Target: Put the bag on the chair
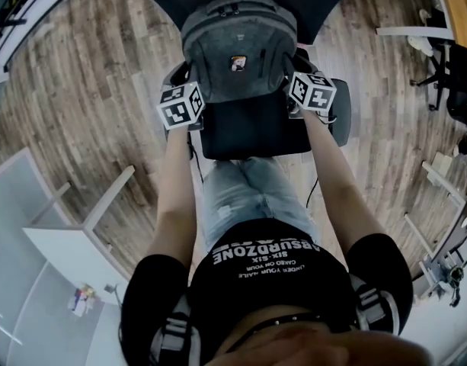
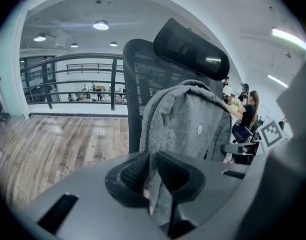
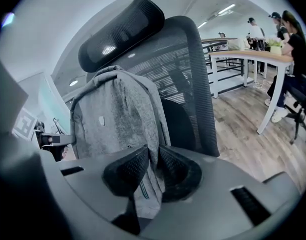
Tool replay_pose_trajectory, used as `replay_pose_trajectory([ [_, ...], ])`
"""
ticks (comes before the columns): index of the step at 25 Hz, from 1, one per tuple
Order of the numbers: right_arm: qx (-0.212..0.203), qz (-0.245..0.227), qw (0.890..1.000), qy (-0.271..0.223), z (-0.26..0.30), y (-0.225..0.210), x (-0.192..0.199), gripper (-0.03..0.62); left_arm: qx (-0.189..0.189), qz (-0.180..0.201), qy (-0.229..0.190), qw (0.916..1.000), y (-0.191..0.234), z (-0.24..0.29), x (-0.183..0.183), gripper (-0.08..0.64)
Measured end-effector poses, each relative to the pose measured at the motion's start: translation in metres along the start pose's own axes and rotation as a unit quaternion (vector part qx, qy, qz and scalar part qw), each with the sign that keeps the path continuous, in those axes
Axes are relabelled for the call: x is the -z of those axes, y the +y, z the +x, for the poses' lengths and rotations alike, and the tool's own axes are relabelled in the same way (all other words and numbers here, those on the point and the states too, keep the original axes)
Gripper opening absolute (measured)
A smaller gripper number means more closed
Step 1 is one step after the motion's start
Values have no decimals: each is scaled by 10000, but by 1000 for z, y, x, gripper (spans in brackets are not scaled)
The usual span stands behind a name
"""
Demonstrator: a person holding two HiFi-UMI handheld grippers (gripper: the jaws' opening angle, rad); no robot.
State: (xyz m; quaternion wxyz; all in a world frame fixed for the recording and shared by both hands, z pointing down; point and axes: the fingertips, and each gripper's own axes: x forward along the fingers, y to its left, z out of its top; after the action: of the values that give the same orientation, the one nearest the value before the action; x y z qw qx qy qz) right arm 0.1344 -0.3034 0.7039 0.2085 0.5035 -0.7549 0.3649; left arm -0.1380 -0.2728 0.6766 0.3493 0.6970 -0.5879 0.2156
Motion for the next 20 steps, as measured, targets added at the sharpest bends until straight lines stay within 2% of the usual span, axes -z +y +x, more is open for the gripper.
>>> replay_pose_trajectory([
  [4, -11, -40, 10000, -54, 7, -2, -4, 75, -86, 9, 29, 10000, 6, 11, -5, 61],
  [12, -83, -65, 9999, -113, 15, -6, -5, 75, -52, -332, -27, 9994, 12, 23, -5, 61],
  [17, -112, -218, 9997, -78, 12, -4, -4, 87, 37, -771, -226, 9968, 12, 19, -8, 71],
  [18, -176, -244, 9995, -33, 12, -3, -3, 102, 51, -739, -267, 9969, 11, 18, -8, 71],
  [20, -391, -218, 9989, 101, 13, 4, 0, 209, 39, -539, -265, 9982, 9, 16, -8, 71],
])
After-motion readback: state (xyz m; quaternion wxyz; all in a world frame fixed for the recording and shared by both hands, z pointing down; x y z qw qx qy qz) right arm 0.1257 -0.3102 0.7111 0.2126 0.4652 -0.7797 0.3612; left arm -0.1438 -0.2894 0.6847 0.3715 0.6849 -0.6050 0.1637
